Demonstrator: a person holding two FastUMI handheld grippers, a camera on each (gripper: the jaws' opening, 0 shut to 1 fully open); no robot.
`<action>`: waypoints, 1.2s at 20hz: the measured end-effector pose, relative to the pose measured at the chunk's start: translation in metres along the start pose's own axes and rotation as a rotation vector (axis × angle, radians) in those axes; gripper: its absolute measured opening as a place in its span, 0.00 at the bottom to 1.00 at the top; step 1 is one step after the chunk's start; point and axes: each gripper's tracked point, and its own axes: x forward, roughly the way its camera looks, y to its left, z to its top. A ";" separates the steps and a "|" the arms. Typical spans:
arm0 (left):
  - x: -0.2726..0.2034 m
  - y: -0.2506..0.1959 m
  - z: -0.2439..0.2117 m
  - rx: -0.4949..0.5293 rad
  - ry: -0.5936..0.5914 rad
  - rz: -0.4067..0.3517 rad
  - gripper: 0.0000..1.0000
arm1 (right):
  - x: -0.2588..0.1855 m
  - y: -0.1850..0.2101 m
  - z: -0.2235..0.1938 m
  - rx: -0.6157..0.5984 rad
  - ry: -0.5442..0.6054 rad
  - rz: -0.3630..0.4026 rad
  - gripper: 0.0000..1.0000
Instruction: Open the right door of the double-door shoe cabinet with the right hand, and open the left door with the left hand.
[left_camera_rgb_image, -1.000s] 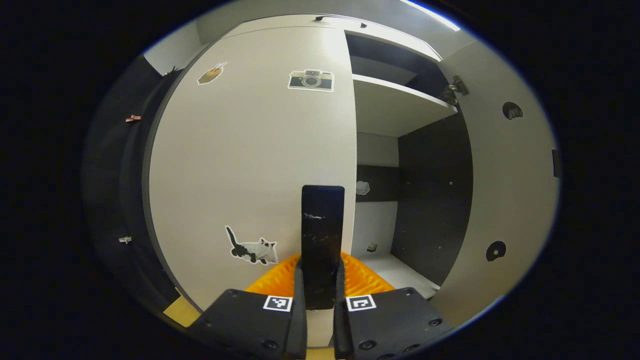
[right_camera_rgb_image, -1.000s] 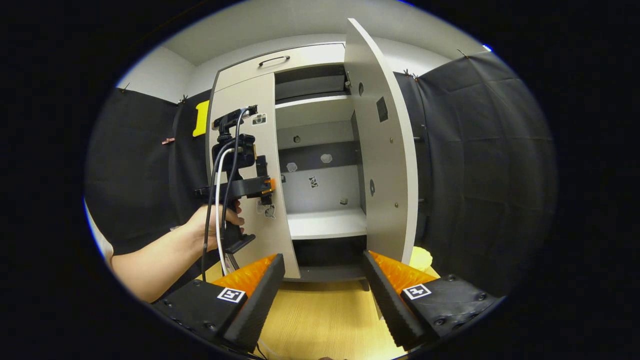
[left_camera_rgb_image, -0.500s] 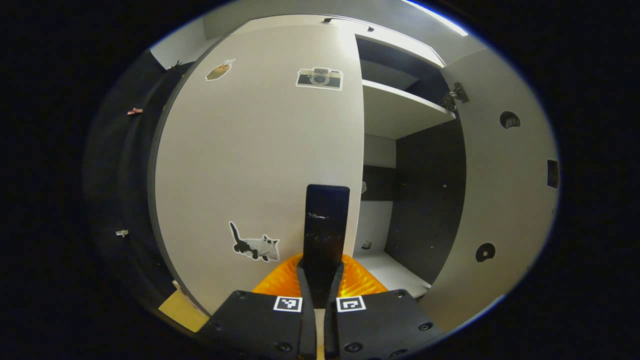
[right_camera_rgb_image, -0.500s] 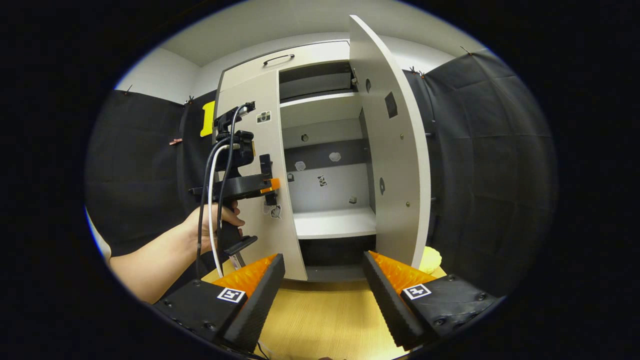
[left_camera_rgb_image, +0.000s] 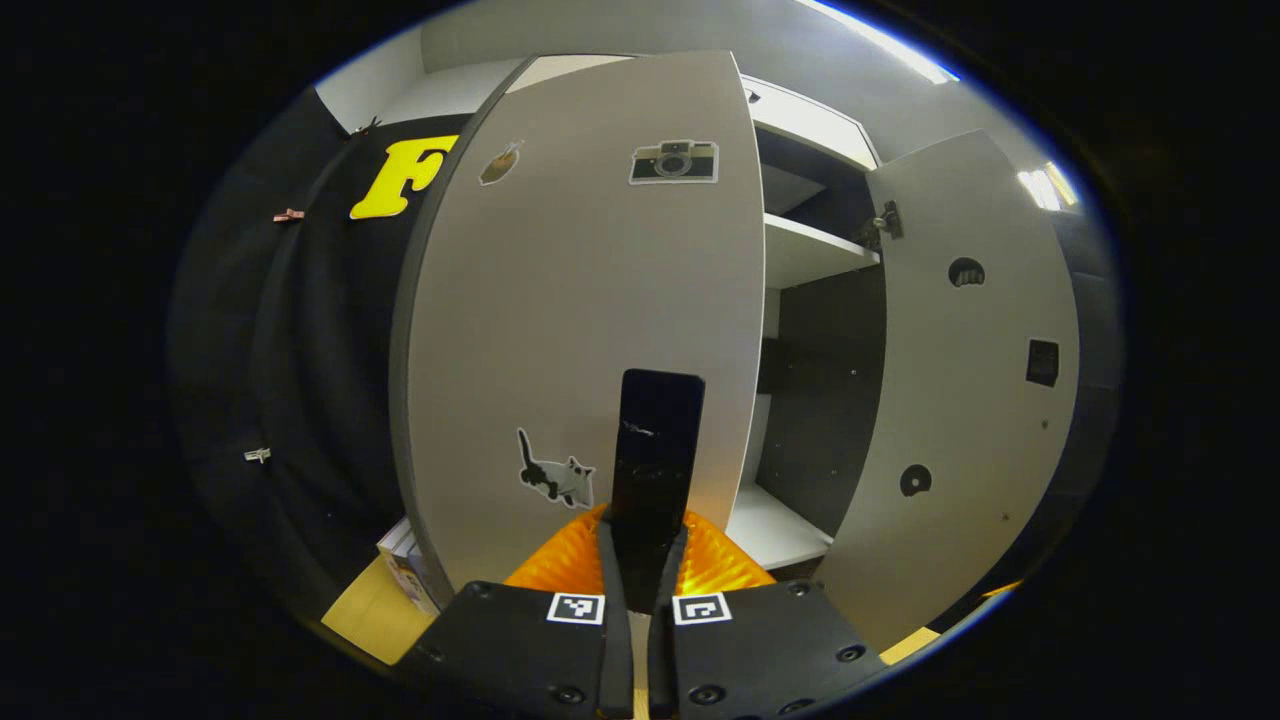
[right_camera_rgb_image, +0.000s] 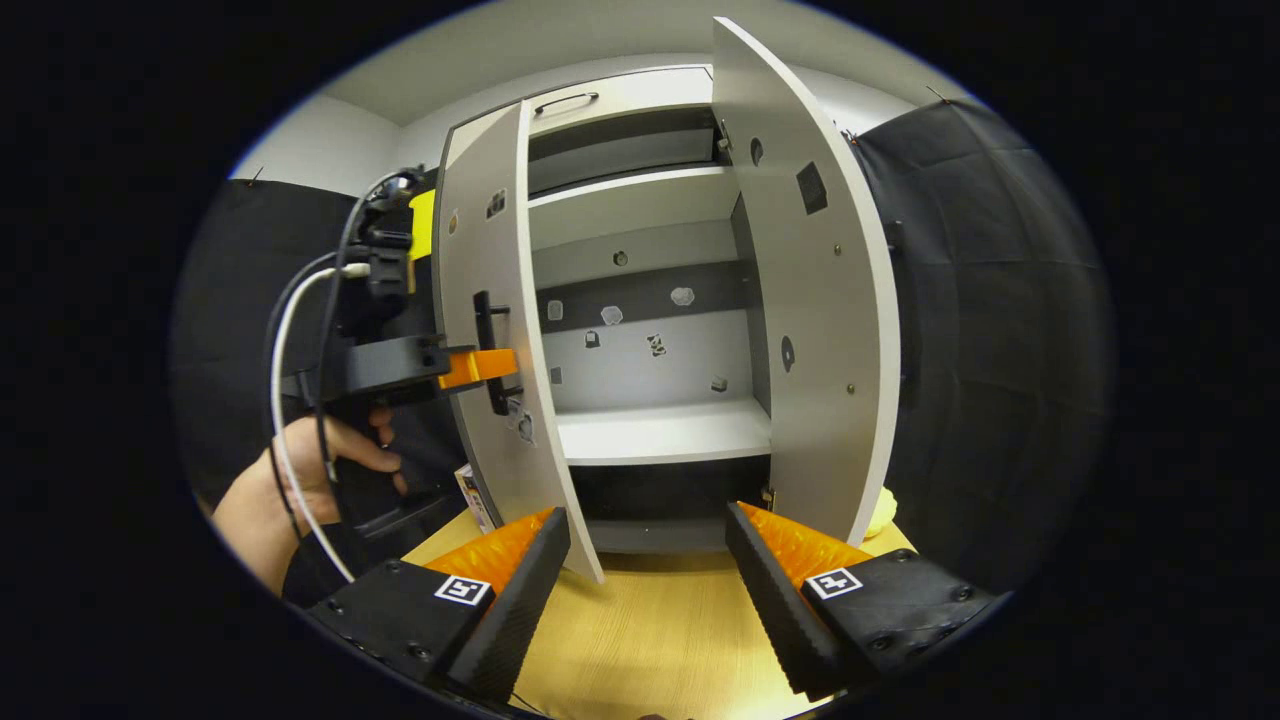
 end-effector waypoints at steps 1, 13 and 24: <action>-0.006 0.002 0.003 -0.002 0.003 -0.001 0.11 | 0.001 0.002 0.000 0.002 -0.002 -0.008 0.98; -0.049 0.044 0.005 0.023 -0.050 -0.001 0.10 | -0.010 0.068 -0.025 0.030 -0.014 0.003 0.99; -0.108 0.170 0.013 0.054 -0.056 0.181 0.02 | -0.026 0.105 -0.038 0.014 0.001 0.018 0.99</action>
